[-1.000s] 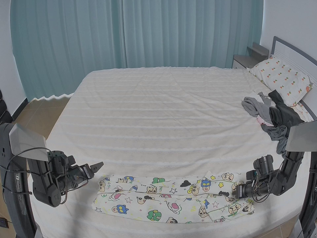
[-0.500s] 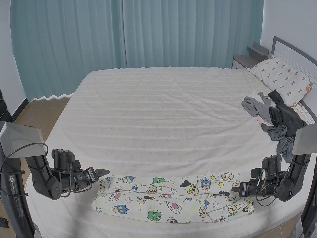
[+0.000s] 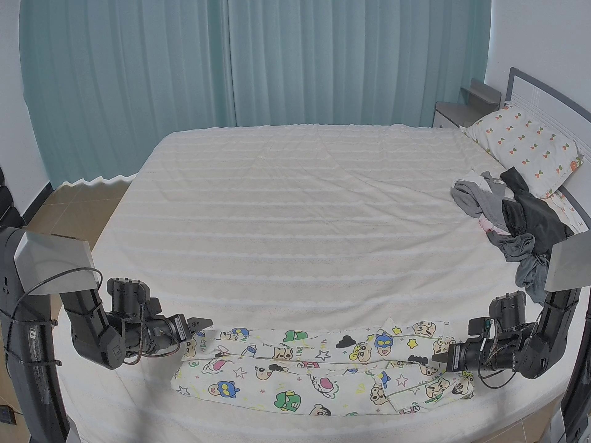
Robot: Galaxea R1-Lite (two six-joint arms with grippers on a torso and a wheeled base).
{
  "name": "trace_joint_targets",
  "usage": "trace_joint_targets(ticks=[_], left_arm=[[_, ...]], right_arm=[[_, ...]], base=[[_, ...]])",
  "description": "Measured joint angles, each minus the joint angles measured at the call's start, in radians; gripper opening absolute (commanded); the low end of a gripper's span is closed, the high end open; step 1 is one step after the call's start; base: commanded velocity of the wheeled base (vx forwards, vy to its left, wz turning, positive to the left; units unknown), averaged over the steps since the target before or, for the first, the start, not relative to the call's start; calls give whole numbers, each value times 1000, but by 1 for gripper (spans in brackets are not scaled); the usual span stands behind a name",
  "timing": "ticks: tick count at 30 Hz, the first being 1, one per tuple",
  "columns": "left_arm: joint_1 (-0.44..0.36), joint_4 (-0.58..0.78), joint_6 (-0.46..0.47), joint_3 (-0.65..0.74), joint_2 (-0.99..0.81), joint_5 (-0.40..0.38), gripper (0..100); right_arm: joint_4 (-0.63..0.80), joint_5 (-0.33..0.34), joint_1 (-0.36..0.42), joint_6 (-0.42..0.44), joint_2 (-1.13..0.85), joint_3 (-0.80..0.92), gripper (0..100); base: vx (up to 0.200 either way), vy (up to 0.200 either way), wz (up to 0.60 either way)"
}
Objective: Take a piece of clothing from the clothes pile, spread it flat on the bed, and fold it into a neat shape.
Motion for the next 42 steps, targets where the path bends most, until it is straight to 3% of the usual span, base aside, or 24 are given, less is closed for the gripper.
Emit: trace_joint_targets(ticks=[1,2,7,26,32,42], left_arm=[[-1,0,8,0,3,5,100],[-2,0,11,1,5,8,0],[-7,-3,48,3,20,41,0],[-18,-97,53,-9,-3,44,0],[-31,-129,68,-35,-14,42,0],[-34,-191,70,-99,-19,39,0]], right_arm=[[0,0,0,0,0,0,0],[0,-1,0,0,0,0,0],[0,0,0,1,0,1,0],[-2,0,4,2,21,-22,0],[-2,0,7,57,46,-67,0],[-1,-1,12,71,75,-91,0]], base=[[0,0,0],[0,0,0],[0,0,0],[0,0,0],[0,0,0],[0,0,0]])
